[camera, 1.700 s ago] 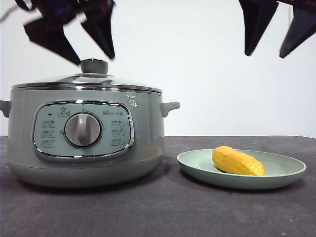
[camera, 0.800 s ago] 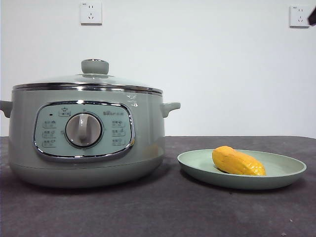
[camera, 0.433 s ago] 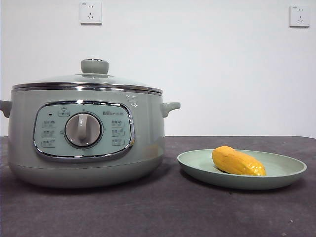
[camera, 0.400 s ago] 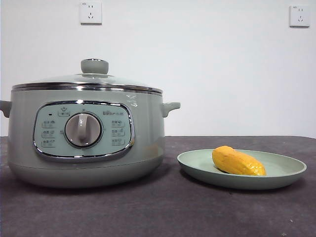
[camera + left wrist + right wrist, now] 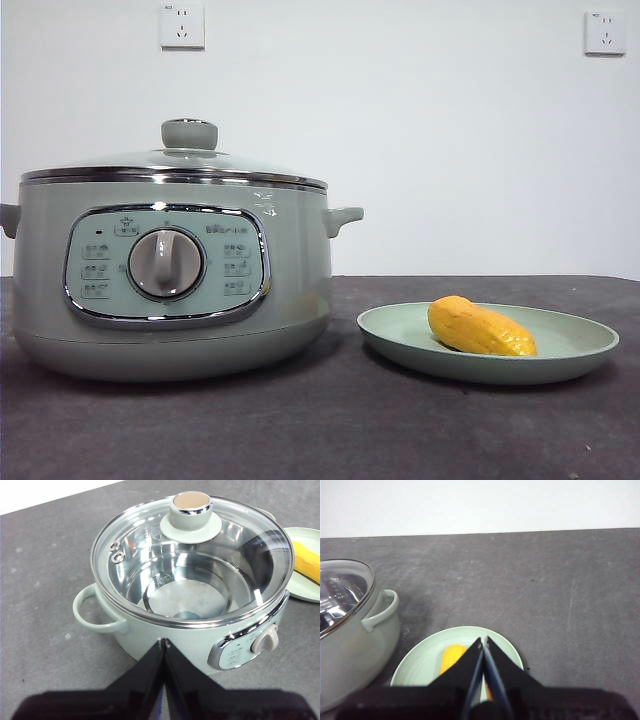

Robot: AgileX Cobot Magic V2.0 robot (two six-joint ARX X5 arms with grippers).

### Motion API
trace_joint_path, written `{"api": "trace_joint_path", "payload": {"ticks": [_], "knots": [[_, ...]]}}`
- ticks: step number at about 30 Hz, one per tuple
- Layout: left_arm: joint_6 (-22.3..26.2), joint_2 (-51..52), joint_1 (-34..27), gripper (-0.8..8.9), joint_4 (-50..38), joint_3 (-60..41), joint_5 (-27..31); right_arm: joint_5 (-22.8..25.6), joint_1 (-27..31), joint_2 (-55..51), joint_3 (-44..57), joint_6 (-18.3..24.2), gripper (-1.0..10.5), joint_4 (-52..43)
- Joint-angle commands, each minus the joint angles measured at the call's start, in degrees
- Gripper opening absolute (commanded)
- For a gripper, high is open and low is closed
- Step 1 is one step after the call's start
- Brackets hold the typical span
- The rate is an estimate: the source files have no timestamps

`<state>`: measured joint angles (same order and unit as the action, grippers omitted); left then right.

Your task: Take the corn out from the steamer,put the corn on the plate,close the lid

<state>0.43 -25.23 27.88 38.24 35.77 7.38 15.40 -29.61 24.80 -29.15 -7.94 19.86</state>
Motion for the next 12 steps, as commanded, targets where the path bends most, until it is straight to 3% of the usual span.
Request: {"api": "trace_joint_path", "payload": {"ticks": [1,12], "knots": [[1.01,2.01,-0.48,-0.03,0.92,-0.17,0.57,-0.04,-0.04,-0.07,0.37,-0.55,0.0,0.07],[3.19,13.35,-13.77,-0.03,-9.97,-0.28,-0.28,-0.04,-0.04,-0.07,0.37,-0.55,0.0,0.17]]}}
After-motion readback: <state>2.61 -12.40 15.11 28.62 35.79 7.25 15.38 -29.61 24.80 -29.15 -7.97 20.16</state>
